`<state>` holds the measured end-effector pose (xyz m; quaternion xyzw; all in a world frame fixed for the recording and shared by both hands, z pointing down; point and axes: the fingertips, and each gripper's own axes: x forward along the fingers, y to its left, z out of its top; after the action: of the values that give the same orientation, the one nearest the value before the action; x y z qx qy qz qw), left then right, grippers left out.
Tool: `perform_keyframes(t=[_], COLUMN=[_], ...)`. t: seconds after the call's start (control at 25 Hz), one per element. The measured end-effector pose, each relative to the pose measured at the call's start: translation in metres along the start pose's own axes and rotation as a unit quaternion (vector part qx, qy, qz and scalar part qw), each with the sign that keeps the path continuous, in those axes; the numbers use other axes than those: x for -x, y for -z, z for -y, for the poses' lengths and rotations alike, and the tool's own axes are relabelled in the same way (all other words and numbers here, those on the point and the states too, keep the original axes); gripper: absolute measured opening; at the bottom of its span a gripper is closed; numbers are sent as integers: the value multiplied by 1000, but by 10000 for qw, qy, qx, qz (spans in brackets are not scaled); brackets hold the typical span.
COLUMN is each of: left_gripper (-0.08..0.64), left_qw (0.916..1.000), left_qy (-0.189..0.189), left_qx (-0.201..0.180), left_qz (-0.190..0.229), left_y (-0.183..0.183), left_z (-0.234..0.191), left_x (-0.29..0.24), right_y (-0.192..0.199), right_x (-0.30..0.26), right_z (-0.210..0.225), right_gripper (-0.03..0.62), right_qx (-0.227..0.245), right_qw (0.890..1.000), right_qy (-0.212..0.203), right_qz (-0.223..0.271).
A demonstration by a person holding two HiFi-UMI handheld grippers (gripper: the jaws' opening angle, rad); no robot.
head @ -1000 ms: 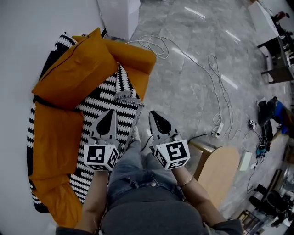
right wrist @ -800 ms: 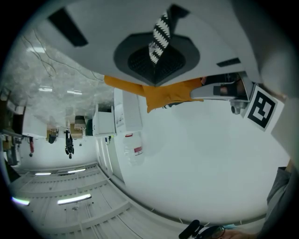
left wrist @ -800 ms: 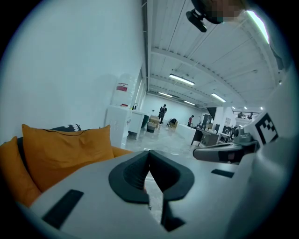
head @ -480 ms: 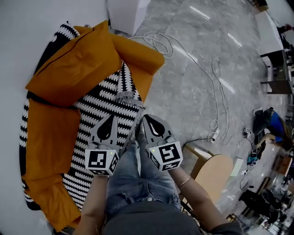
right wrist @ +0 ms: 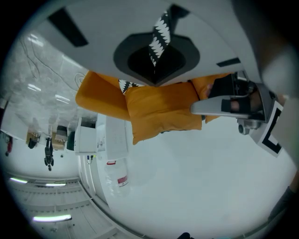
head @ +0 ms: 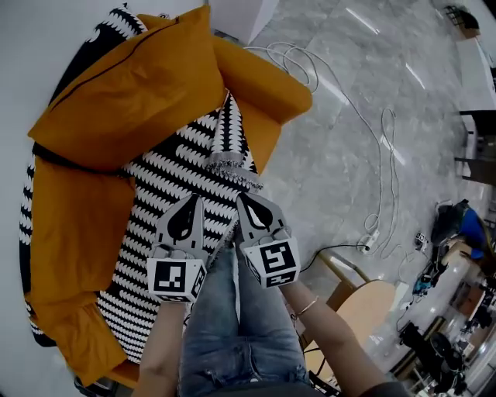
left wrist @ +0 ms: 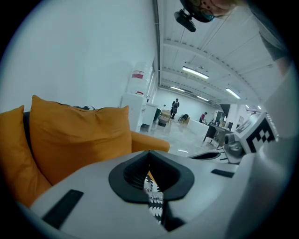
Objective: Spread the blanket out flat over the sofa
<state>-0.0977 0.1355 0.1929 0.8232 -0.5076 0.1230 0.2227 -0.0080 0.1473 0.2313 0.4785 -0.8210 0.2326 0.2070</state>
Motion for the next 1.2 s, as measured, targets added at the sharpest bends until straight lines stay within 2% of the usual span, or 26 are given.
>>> perform_keyframes(t=[0.16, 0.4, 0.64, 0.88, 1.2], left_gripper=[17, 18, 18, 18, 18], left_qw=[9998, 9993, 9988, 9981, 9968], left_qy=[-118, -252, -284, -329, -451], left_qx=[30, 134, 285, 397, 538], left_qz=[-123, -225, -284, -352, -380], left_y=[11, 85, 121, 127, 175], left_z=[-26, -19, -40, -57, -55], left_x=[-20, -52, -71, -75, -105], right_y=[11, 85, 121, 128, 179], right_x=[-45, -81, -127, -160, -197], right_z=[0, 28, 32, 27, 51], right_gripper=[11, 11, 11, 11, 17], right_qx=[108, 132, 229, 329, 914], right_qw=[9997, 9989, 9974, 9956, 9869], right_qy=[-92, -131, -33, 38, 108], right_qz=[-209, -432, -682, -880, -1324])
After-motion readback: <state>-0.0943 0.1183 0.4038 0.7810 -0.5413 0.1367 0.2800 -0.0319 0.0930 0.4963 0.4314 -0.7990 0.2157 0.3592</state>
